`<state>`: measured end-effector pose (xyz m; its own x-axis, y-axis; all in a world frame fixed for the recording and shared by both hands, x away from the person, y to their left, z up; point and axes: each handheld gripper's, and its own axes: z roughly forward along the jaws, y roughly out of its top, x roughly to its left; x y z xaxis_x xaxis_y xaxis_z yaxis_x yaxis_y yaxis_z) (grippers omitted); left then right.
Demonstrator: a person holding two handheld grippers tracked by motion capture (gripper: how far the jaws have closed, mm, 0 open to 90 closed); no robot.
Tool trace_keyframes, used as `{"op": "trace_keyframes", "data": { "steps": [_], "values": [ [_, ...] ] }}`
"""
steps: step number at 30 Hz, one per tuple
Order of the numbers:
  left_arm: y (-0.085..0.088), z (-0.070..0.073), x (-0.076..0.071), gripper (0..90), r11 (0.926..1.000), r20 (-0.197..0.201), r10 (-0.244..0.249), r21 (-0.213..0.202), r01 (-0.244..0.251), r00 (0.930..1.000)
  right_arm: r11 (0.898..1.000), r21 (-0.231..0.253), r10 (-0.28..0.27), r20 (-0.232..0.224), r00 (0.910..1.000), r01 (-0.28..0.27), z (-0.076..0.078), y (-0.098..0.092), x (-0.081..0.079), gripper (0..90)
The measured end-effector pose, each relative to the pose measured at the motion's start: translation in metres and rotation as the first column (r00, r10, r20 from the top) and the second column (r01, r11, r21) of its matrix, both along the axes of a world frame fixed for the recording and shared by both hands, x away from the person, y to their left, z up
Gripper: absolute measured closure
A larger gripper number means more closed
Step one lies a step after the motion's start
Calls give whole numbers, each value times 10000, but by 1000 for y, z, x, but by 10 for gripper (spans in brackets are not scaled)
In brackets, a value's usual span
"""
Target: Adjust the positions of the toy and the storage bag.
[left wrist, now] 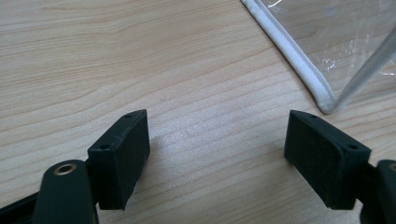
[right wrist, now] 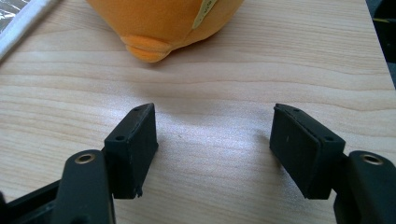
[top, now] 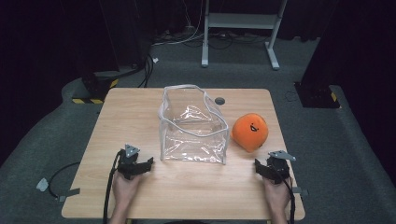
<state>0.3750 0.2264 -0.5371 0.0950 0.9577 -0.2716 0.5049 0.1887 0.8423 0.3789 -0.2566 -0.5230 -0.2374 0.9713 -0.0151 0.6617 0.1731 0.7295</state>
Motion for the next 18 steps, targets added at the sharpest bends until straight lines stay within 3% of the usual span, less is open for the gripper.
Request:
{"op": "trace_keyframes", "data": {
  "steps": [16, 18],
  "values": [
    [0, 0, 0, 210, 10000, -19, -54, -40, 54, 10000, 9997, 7, 238, -48, 9997, -238, 0, 1, 0, 308],
    [0, 0, 0, 210, 9999, -12, -154, -72, 154, 9999, 9985, 286, 467, -27, 9989, -466, 1, 2, -3, 341]
  ]
}}
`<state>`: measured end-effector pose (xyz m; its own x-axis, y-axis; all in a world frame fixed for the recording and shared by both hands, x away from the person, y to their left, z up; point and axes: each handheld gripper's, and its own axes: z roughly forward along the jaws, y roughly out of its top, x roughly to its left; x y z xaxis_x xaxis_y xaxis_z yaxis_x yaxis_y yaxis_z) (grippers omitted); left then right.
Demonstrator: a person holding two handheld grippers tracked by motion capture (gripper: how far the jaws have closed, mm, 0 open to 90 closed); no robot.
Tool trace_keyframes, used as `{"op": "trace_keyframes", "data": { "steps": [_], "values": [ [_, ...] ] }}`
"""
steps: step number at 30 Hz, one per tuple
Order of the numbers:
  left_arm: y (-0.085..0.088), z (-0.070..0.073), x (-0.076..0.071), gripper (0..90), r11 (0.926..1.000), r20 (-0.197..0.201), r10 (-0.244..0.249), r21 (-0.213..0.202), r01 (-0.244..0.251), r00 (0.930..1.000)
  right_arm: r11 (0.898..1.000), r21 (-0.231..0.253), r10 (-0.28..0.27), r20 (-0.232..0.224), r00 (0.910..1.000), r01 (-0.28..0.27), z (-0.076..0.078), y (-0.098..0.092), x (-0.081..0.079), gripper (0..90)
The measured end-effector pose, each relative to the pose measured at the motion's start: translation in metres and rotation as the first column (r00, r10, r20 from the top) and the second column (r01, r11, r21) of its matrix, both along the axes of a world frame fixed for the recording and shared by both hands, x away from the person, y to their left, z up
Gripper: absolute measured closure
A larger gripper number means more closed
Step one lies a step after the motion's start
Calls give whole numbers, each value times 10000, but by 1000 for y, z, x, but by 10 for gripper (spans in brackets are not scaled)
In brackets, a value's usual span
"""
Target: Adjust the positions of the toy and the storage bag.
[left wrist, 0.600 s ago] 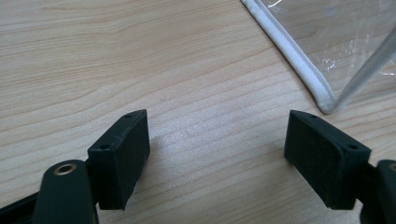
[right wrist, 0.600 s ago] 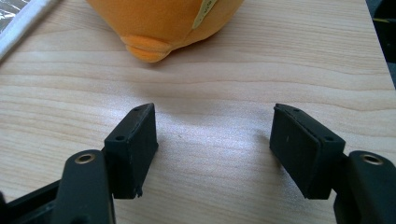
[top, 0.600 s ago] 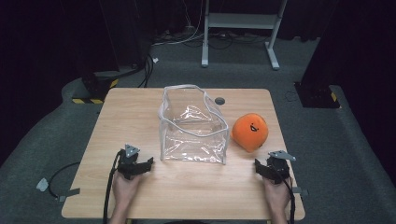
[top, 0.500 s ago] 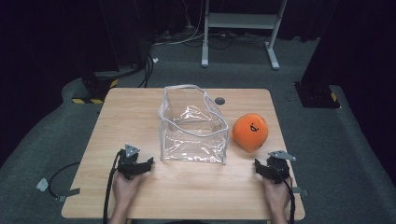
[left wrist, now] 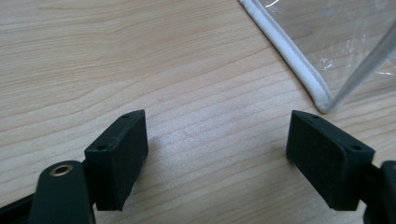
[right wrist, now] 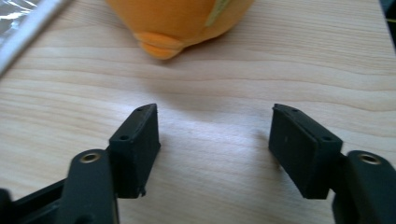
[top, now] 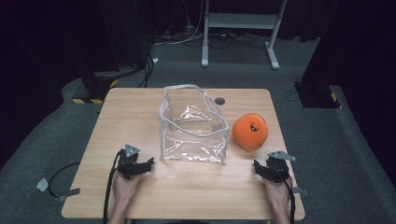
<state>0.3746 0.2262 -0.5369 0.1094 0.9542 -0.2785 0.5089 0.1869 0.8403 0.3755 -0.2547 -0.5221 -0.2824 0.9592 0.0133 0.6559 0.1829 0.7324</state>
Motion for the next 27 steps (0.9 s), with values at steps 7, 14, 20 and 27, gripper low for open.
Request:
{"op": "trace_keyframes", "data": {
  "steps": [7, 14, 20, 27],
  "values": [
    [-1, 0, -4, 222, 9991, 41, -408, 147, 408, 9992, 9948, 80, 1018, 215, 9946, -1020, 5, 18, -14, 341],
    [-13, 4, -14, 193, 9919, -150, -1241, -307, 1236, 9922, 9759, 416, 2125, 372, 9764, -2140, 11, 41, -23, 331],
    [-25, 8, -18, 181, 9840, -96, -1724, -484, 1717, 9850, 9554, 667, 2856, 400, 9575, -2878, 14, 63, -22, 346],
    [-32, 13, -17, 192, 9794, 17, -1870, -774, 1866, 9824, 9390, 902, 3287, 494, 9431, -3320, 14, 76, -17, 410]
  ]
}}
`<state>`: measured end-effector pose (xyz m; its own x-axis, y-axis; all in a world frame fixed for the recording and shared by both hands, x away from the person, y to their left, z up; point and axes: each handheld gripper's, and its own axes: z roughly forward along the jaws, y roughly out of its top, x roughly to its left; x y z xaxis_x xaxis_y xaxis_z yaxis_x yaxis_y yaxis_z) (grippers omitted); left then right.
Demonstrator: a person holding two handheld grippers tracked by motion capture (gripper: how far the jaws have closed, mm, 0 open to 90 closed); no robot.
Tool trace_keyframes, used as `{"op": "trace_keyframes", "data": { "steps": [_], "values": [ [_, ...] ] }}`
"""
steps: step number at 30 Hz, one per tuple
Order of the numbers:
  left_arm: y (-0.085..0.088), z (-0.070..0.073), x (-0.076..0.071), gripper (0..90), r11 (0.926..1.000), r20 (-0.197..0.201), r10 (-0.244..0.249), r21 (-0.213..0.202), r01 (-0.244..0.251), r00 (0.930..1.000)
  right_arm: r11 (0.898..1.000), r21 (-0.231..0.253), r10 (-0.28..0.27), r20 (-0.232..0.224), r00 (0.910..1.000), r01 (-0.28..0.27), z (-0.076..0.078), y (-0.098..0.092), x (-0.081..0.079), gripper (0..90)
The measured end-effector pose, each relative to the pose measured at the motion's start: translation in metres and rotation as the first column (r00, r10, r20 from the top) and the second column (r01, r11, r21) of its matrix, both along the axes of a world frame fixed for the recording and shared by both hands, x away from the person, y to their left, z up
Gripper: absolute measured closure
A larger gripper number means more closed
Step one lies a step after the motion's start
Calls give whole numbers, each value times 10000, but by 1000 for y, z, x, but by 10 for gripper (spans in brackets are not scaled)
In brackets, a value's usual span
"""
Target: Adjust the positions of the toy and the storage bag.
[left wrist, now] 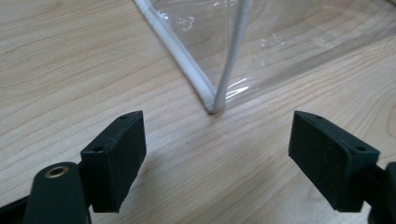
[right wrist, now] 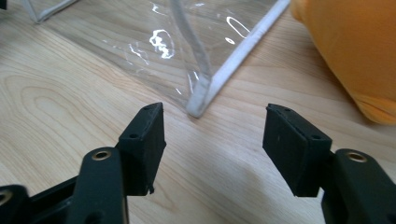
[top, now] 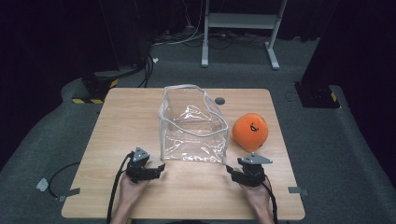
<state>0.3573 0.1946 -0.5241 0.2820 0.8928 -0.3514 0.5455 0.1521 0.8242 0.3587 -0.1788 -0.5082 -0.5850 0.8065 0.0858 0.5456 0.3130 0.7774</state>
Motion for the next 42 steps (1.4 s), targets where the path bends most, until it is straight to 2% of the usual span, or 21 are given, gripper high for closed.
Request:
{"op": "trace_keyframes", "data": {
  "steps": [2, 5, 17, 21, 22, 26, 34, 36, 38, 42],
  "values": [
    [-3, 4, 2, 192, 9998, -7, -175, 31, 175, 9998, 10000, -62, 51, -68, 10000, -52, 0, 3, 3, 415],
    [-6, 7, 5, 198, 9997, 137, -154, -171, 156, 9998, 10000, -57, 75, -71, 9999, -76, 2, 7, 8, 437],
    [-12, 13, 14, 368, 9994, 337, -7, -333, 19, 9994, 9995, -86, 295, 8, 9996, -295, 5, 22, 24, 553],
    [-13, 15, 19, 445, 9996, 329, 1, -282, 8, 9995, 9996, -88, 263, -36, 9996, -263, 3, 24, 28, 599],
    [-15, 14, 20, 467, 9993, 353, 109, -366, -96, 9993, 9996, -86, 276, -30, 9996, -276, 3, 24, 29, 615],
    [-14, 14, 22, 552, 9991, 296, 36, -412, -23, 9996, 9994, -101, 341, 72, 9994, -341, 4, 26, 30, 681],
    [-16, 13, 24, 734, 9991, 257, -117, -405, 127, 9996, 9985, -396, 375, 122, 9992, -370, 6, 26, 31, 790],
    [-15, 13, 24, 773, 9995, 211, -221, -216, 226, 9995, 9980, -494, 403, 159, 9991, -394, 7, 26, 30, 811],
    [-15, 13, 24, 800, 9994, 185, -194, -289, 199, 9996, 9978, -515, 433, 173, 9989, -423, 8, 25, 30, 827],
    [-16, 13, 24, 835, 9997, 238, -206, -134, 209, 9995, 9969, -625, 486, 236, 9985, -471, 8, 25, 29, 843]
  ]
}}
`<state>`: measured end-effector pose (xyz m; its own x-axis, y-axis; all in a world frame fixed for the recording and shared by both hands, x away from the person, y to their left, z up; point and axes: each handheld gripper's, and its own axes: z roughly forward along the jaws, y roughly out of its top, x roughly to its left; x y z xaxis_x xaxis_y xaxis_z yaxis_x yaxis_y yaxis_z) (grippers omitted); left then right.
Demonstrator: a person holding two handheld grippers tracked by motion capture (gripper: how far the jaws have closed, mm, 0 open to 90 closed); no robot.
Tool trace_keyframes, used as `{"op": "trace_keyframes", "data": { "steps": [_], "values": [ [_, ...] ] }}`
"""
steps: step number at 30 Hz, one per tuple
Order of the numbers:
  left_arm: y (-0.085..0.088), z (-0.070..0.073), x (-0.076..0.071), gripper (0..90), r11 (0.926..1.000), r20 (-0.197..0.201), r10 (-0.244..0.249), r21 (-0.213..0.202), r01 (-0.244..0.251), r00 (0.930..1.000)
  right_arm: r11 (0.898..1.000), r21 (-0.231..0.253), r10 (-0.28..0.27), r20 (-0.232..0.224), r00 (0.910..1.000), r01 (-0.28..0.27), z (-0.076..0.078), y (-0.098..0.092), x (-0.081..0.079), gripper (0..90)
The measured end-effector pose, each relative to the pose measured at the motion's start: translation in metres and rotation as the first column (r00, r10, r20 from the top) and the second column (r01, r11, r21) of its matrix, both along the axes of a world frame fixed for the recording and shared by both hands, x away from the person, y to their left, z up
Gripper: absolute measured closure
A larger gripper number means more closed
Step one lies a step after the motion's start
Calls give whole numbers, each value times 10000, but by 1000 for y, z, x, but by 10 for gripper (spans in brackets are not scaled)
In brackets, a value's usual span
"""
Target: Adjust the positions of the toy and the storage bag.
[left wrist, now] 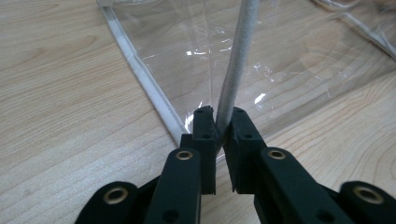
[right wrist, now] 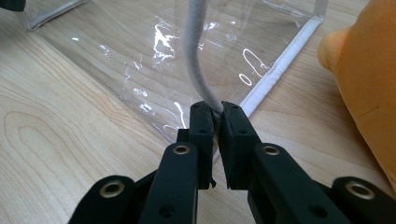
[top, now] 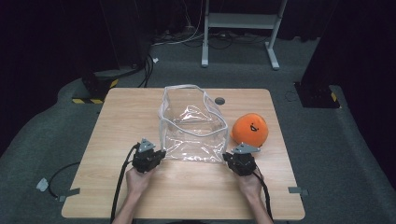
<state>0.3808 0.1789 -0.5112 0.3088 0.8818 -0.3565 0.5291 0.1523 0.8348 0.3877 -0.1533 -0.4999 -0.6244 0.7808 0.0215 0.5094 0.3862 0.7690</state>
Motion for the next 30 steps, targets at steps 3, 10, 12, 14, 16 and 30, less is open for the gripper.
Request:
{"op": "trace_keyframes", "data": {
  "steps": [3, 10, 12, 14, 16, 30],
  "values": [
    [-1, 0, -1, 848, 9999, 29, -63, 140, 63, 10000, 10000, -50, 44, 51, 10000, -44, 0, 0, -1, 851],
    [2, 0, -7, 856, 9998, 69, -99, 189, 98, 9999, 9995, -163, 286, 108, 9995, -284, 1, 2, -6, 858],
    [4, 0, -10, 857, 9997, 50, -126, 210, 124, 9999, 9992, -187, 361, 139, 9992, -359, 1, 3, -8, 859],
    [5, 0, -12, 857, 9995, 16, -181, 250, 180, 9998, 9991, -148, 402, 125, 9991, -400, 1, 4, -10, 859],
    [6, 0, -14, 857, 9998, 61, -108, 169, 107, 9999, 9989, -145, 449, 111, 9989, -447, 1, 4, -12, 860],
    [12, 0, -32, 855, 9999, 25, -73, 143, 72, 10000, 9967, -23, 814, 53, 9967, -814, 1, 7, -30, 860]
  ]
}}
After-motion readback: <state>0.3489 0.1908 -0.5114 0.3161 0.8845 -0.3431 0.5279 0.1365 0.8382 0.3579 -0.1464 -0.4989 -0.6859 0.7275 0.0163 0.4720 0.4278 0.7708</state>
